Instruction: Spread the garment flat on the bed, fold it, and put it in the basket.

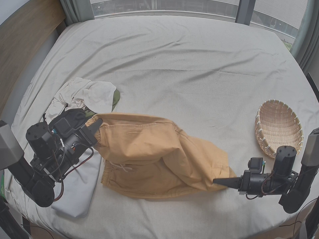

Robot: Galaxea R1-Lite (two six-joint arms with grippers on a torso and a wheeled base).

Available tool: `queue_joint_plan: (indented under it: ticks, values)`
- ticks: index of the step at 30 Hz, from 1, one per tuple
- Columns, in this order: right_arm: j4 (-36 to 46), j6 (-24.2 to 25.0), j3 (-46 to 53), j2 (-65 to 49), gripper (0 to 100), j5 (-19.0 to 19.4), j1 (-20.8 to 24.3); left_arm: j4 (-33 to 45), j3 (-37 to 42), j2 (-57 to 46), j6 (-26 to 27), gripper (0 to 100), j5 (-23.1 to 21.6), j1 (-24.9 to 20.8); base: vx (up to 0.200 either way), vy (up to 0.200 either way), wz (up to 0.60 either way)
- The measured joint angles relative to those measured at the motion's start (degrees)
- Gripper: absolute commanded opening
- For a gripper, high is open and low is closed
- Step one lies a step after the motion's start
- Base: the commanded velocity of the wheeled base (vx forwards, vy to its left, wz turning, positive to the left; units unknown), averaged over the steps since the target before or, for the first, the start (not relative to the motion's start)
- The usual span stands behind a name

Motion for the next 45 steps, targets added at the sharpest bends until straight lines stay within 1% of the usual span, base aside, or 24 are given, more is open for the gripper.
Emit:
queue_joint_plan:
  ticks: [2, 4, 7, 8, 15, 25, 34, 39, 45]
  values:
    - [0.0, -2.4, 0.9, 1.4, 0, -0.1, 1.3, 0.0, 0.4, 0.0, 0.1, 0, 0.0, 0.0, 0.000, 0.000, 0.00]
    - [0.0, -6.0, 1.4, 3.8, 0, -1.1, 2.3, 0.0, 1.0, 0.0, 0.2, 0, 0.0, 0.0, 0.000, 0.000, 0.00]
    - [-0.1, -7.6, 1.5, 5.6, 0, -2.3, 2.8, 0.0, 1.6, 0.0, 0.3, 0, 0.0, 0.0, 0.000, 0.000, 0.00]
    - [-0.1, -8.1, 1.5, 6.4, 100, -2.7, 2.8, 0.0, 1.9, 0.0, 0.3, 0, 0.0, 0.0, 0.000, 0.000, 0.00]
    - [-0.1, -8.4, 0.7, 8.3, 100, -3.0, 1.7, 0.0, 2.4, -0.1, 0.3, 0, -0.1, -0.1, 0.000, 0.000, 0.00]
    - [0.0, -7.9, -0.3, 4.4, 100, -3.0, -3.9, 0.0, 2.7, -0.1, 0.3, 0, 0.0, -0.1, 0.000, 0.000, 0.00]
    - [0.0, -8.0, 0.3, 1.0, 100, -3.0, -7.1, 0.0, 2.5, -0.1, 0.3, 0, -0.1, -0.2, 0.000, 0.000, 0.00]
    - [0.0, -7.9, -0.4, 0.7, 100, -3.0, -7.4, 0.0, 2.4, -0.1, 0.3, 0, -0.1, -0.3, 0.000, 0.000, 0.00]
    - [0.0, -7.8, -2.5, 3.8, 100, -3.0, -6.9, 0.0, 2.4, -0.1, 0.3, 0, -0.1, -0.4, 0.000, 0.000, 0.00]
